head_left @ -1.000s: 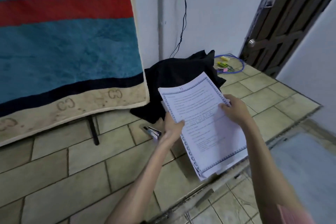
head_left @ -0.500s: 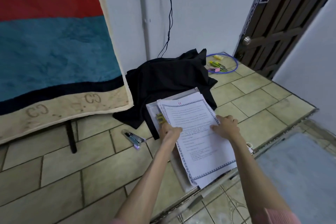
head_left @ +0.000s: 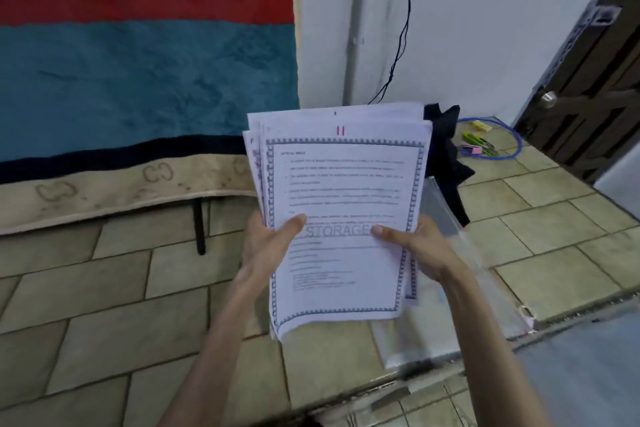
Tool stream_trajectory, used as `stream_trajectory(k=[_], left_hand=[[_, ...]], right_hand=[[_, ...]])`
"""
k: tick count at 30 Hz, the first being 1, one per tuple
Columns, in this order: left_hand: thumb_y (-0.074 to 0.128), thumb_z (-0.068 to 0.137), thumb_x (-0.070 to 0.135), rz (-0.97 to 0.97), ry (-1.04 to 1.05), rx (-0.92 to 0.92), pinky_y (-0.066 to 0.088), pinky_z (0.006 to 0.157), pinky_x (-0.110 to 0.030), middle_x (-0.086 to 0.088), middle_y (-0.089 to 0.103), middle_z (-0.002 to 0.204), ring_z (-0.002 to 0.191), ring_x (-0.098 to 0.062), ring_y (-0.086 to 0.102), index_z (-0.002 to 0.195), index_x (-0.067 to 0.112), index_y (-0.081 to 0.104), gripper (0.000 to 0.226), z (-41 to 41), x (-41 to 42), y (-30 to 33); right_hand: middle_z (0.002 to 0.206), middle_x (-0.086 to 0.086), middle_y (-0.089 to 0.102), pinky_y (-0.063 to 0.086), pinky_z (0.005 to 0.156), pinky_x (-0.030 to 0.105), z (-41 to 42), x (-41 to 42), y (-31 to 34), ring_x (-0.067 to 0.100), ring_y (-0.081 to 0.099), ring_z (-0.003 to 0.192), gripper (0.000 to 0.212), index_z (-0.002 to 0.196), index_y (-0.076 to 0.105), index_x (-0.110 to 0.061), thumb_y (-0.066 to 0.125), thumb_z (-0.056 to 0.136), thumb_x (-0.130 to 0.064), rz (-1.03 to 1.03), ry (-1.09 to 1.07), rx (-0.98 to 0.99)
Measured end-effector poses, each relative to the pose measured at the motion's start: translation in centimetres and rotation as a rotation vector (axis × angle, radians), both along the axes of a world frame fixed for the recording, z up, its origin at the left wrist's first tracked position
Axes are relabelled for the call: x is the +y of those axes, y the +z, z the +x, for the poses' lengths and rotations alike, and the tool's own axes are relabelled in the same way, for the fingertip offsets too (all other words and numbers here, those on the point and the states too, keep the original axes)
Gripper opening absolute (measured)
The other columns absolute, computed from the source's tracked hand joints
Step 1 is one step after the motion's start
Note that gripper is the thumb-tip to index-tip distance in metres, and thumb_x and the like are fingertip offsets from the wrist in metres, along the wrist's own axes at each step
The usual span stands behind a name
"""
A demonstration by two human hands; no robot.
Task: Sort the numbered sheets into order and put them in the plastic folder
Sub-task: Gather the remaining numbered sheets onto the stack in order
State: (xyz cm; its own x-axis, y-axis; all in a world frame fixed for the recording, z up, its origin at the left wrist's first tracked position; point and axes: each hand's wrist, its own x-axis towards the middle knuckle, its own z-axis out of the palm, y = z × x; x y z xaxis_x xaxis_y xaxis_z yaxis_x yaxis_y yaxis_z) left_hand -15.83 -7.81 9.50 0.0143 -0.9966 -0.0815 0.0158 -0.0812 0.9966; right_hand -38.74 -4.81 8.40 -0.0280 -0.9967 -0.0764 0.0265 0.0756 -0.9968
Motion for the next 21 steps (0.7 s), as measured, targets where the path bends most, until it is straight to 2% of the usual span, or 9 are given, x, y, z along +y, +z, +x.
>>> stream_trajectory(k=[2,5,7,9,12,14,16,18,21], left_hand=[[0.071,0.080,0.019,-0.049,0.211,-0.055,0.050,0.080,-0.029,0.007,0.065,0.093,0.085,-0.010,0.063,0.102,0.019,0.061,0.023,3.1,1.2,0.7],[0.072,0.080,0.016,-0.108,0.468,0.009,0.048,0.068,-0.022,0.013,0.057,0.082,0.073,0.000,0.059,0.086,0.021,0.056,0.018,7.4,2.4,1.8],[0.073,0.078,0.013,-0.232,0.525,-0.012,0.051,0.064,-0.011,0.014,0.062,0.086,0.074,0.010,0.063,0.098,0.016,0.061,0.023,9.9,2.7,2.2],[0.073,0.077,0.009,-0.315,0.523,-0.044,0.050,0.064,-0.003,0.022,0.064,0.086,0.071,0.020,0.060,0.100,0.018,0.062,0.027,12.2,2.9,2.6],[0.077,0.071,0.010,-0.324,0.389,-0.135,0.050,0.063,-0.003,0.035,0.065,0.069,0.072,0.020,0.060,0.089,0.028,0.061,0.031,15.6,3.1,2.2],[0.088,0.058,0.029,-0.279,0.315,-0.183,0.055,0.068,-0.012,0.028,0.069,0.076,0.078,0.012,0.065,0.094,0.026,0.065,0.043,17.7,3.2,1.5],[0.082,0.049,0.046,-0.271,0.309,-0.189,0.057,0.071,-0.019,0.014,0.071,0.094,0.086,0.002,0.068,0.104,0.019,0.064,0.064,19.3,2.8,0.8],[0.075,0.051,0.050,-0.292,0.303,-0.176,0.057,0.075,-0.027,0.000,0.068,0.107,0.095,-0.010,0.067,0.117,0.011,0.056,0.079,19.9,2.3,0.7],[0.083,0.059,0.037,-0.239,0.304,-0.170,0.055,0.067,-0.020,0.013,0.071,0.090,0.087,-0.003,0.068,0.103,0.016,0.063,0.053,20.1,1.5,0.3]], right_hand=[[0.104,-0.004,0.072,0.057,0.075,0.023,5.1,-0.7,-0.2,0.008,0.070,0.091,0.028,0.097,0.069,-0.020,0.075,0.073,-0.008,-0.095,-0.015,0.020],[0.084,-0.019,0.071,0.051,0.065,0.011,11.7,-1.3,-0.3,-0.008,0.067,0.076,0.027,0.085,0.068,-0.025,0.072,0.077,0.001,-0.197,-0.039,0.022],[0.081,-0.022,0.071,0.050,0.067,0.011,15.0,-1.6,0.2,-0.007,0.067,0.079,0.027,0.085,0.068,-0.027,0.072,0.078,-0.001,-0.262,-0.022,0.025],[0.091,-0.016,0.070,0.051,0.070,0.012,17.1,-2.1,0.8,-0.004,0.067,0.084,0.027,0.089,0.068,-0.026,0.071,0.079,-0.001,-0.312,-0.007,-0.006],[0.094,-0.020,0.070,0.052,0.074,0.014,18.4,-2.5,0.4,-0.003,0.066,0.091,0.031,0.094,0.066,-0.030,0.074,0.076,-0.005,-0.321,0.087,0.017],[0.100,-0.019,0.069,0.053,0.077,0.018,18.7,-2.7,-0.1,-0.002,0.066,0.094,0.038,0.099,0.065,-0.031,0.079,0.072,-0.009,-0.276,0.171,0.093],[0.101,-0.017,0.068,0.053,0.073,0.016,18.7,-3.0,0.0,-0.002,0.067,0.091,0.040,0.100,0.063,-0.026,0.079,0.070,-0.004,-0.265,0.194,0.092],[0.099,-0.014,0.069,0.054,0.072,0.016,18.8,-3.5,0.4,0.001,0.068,0.090,0.039,0.100,0.065,-0.022,0.078,0.070,-0.001,-0.277,0.196,0.069],[0.093,-0.014,0.073,0.055,0.072,0.019,19.2,-3.9,0.3,0.006,0.069,0.091,0.038,0.098,0.067,-0.021,0.078,0.069,0.000,-0.240,0.204,0.010]])
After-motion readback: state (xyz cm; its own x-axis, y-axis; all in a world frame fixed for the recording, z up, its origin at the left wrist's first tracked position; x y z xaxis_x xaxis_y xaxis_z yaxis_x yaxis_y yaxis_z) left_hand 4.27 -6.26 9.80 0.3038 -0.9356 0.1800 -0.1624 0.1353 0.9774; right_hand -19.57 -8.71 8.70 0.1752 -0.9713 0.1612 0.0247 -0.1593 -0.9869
